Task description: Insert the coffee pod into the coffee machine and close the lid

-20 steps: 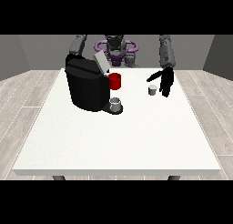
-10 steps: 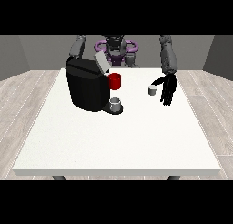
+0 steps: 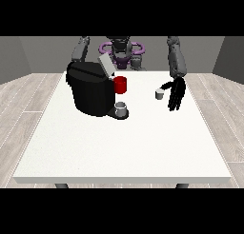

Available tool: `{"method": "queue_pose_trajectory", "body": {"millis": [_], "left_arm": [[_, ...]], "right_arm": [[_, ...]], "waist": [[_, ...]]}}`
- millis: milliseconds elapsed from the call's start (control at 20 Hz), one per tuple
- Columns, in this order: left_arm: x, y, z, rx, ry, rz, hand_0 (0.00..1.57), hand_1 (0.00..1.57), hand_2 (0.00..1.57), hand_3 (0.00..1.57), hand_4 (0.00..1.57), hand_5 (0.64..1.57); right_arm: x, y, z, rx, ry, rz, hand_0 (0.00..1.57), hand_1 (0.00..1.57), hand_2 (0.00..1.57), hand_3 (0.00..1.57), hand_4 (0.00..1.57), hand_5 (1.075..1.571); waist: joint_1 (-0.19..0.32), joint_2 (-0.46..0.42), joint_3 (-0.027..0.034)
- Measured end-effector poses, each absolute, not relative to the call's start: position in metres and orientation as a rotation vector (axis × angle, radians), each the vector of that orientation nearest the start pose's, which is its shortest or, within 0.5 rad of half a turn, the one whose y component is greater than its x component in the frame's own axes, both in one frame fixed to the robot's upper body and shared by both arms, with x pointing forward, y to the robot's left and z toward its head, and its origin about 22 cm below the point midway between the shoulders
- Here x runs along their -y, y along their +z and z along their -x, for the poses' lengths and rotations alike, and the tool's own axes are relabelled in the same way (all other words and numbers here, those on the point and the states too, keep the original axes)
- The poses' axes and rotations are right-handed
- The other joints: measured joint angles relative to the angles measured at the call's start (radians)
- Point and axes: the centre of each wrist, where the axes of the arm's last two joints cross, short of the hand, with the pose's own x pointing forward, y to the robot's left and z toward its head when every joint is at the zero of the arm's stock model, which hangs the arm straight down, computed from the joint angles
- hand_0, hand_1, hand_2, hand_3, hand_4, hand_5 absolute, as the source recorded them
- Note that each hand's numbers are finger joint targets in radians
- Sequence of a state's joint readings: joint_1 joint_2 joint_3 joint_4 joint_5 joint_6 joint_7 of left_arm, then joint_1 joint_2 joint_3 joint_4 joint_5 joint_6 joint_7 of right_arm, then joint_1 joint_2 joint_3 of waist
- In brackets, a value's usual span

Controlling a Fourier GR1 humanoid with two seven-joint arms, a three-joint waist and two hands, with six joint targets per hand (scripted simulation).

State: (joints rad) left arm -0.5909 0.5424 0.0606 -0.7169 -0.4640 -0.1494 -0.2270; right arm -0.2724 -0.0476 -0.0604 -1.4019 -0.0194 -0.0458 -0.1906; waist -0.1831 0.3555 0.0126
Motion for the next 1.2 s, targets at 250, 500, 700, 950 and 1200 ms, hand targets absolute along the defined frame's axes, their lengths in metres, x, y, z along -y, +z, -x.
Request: {"method": "queue_pose_trajectory", "body": {"millis": [250,500,700,950,1200], "left_arm": [[-0.379,0.043,-0.369,1.300,-0.812,-0.610,1.12,1.12,1.18,1.01,0.00,1.571],[-0.377,0.044,-0.373,1.296,-0.852,-0.655,1.18,1.18,1.20,1.08,0.00,1.571],[-0.369,0.040,-0.374,1.296,-0.886,-0.695,1.26,1.26,1.25,1.10,0.00,1.571],[-0.354,0.024,-0.371,1.282,-0.940,-0.676,1.32,1.32,1.32,1.15,0.06,1.571],[-0.338,0.017,-0.374,1.281,-0.965,-0.671,1.15,1.15,1.26,1.18,0.32,1.571]], "right_arm": [[0.222,0.022,-0.305,1.809,0.004,0.018,0.00,0.00,0.00,0.00,0.38,1.571],[0.218,0.018,-0.306,1.796,-0.004,0.010,0.00,0.00,0.00,0.00,0.34,1.571],[0.218,0.011,-0.304,1.779,0.009,0.017,0.00,0.00,0.00,0.00,0.36,1.571],[0.224,0.003,-0.303,1.754,-0.006,0.017,0.00,0.00,0.00,0.00,0.41,1.571],[0.231,-0.005,-0.305,1.738,-0.025,0.034,0.00,0.00,0.00,0.00,0.40,1.571]], "waist": [[0.001,-0.030,-0.0024],[0.001,-0.042,-0.0010],[-0.005,-0.055,-0.0001],[0.002,-0.086,-0.0002],[0.020,-0.105,-0.0008]]}}
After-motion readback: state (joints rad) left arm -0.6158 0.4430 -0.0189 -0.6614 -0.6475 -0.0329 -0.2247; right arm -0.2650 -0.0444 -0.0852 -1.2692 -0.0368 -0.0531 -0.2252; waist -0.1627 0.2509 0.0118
